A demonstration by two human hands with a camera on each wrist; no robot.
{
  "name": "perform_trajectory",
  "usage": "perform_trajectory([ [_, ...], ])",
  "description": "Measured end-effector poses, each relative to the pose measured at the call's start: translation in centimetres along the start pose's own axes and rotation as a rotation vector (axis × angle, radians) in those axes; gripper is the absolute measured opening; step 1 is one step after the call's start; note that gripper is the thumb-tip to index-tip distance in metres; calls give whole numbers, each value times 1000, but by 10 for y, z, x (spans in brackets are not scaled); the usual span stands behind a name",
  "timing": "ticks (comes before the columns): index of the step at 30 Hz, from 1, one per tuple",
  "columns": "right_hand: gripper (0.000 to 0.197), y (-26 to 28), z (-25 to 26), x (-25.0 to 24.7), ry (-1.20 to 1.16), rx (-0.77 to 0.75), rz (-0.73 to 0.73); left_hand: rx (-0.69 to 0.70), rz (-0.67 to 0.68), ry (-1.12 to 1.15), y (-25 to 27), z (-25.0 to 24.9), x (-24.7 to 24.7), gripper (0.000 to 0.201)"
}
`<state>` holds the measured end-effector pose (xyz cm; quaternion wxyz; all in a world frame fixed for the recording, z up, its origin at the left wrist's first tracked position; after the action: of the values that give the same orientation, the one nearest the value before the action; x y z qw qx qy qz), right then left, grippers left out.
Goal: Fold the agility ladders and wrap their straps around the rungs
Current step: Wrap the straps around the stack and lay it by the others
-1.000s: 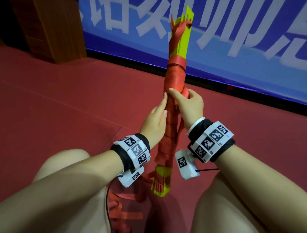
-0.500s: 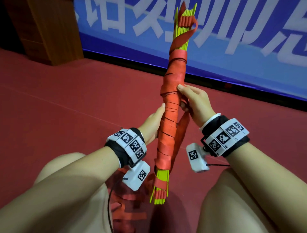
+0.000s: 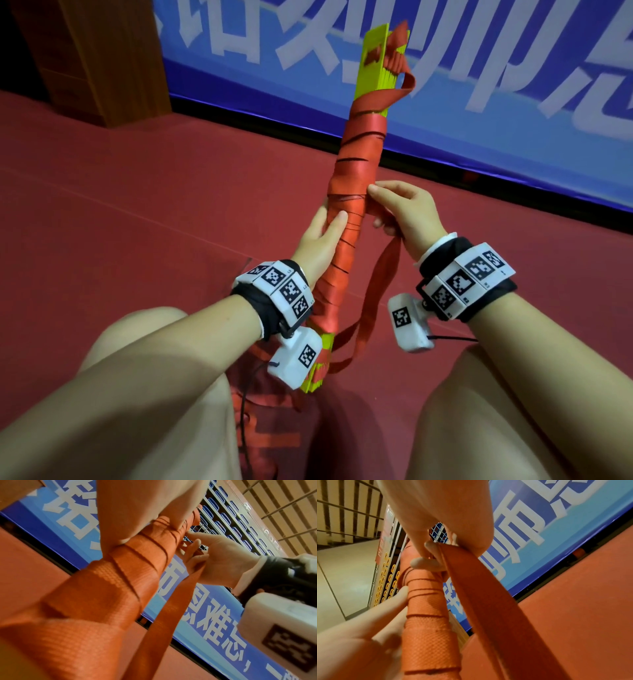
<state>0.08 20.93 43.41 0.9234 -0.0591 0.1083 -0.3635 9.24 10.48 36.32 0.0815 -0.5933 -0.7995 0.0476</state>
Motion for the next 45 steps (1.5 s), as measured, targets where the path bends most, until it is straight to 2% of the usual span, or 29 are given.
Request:
perform_trajectory([
  [4,11,-1,-10,6,-70,63,20,35,-57,-66,4,-5,-5,41],
  [8,27,1,-16,28,-49,58,77,14,-149,-69,4,0,-15,46],
  [11,23,1,-21,43,0,19,105,-32,-165,-99,7,2,-19,45],
  [13,20,0,-23,41,0,15,50,-43,-133,-81,10,2,-16,47],
  [17,33,-2,-26,29,-22,26,-48,-25,26,-116,12,-7,-12,52],
  [20,26,-3,-17,26,-195,-11,-4,-8,118,-86,15,-15,-8,54],
  [23,16,-5,-5,29,-260,-55,73,-70,202,-52,19,-11,1,62],
  [25,25,-7,-3,30,-276,-68,94,-113,246,-39,21,-8,4,65],
  [27,36,-6,-3,30,-279,-70,102,-93,285,-93,22,-10,8,67],
  [31,17,-4,0,28,-233,-63,98,20,235,-160,22,-14,7,77],
  [33,14,-4,5,23,-233,-75,106,74,213,-182,22,-19,7,86],
  [38,15,-3,4,6,-241,-36,125,163,182,-182,21,-36,6,85],
  [40,15,-3,3,1,-173,-34,126,152,157,-182,22,-39,4,84],
  [43,17,-2,8,3,178,-53,114,145,150,-208,22,-40,3,79],
  [45,17,-2,8,8,255,-68,100,140,133,-239,21,-38,2,80],
])
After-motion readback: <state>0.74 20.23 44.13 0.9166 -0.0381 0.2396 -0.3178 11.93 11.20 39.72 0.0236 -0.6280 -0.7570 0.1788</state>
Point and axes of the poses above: each hand's wrist, its own y-axis away from the middle knuckle, its own x-axis out of the palm, z = x × y, the point moved 8 cm from there along -y, towards the middle knuckle, and after that the axes turned 15 degrees about z, right-handed, at the moved point
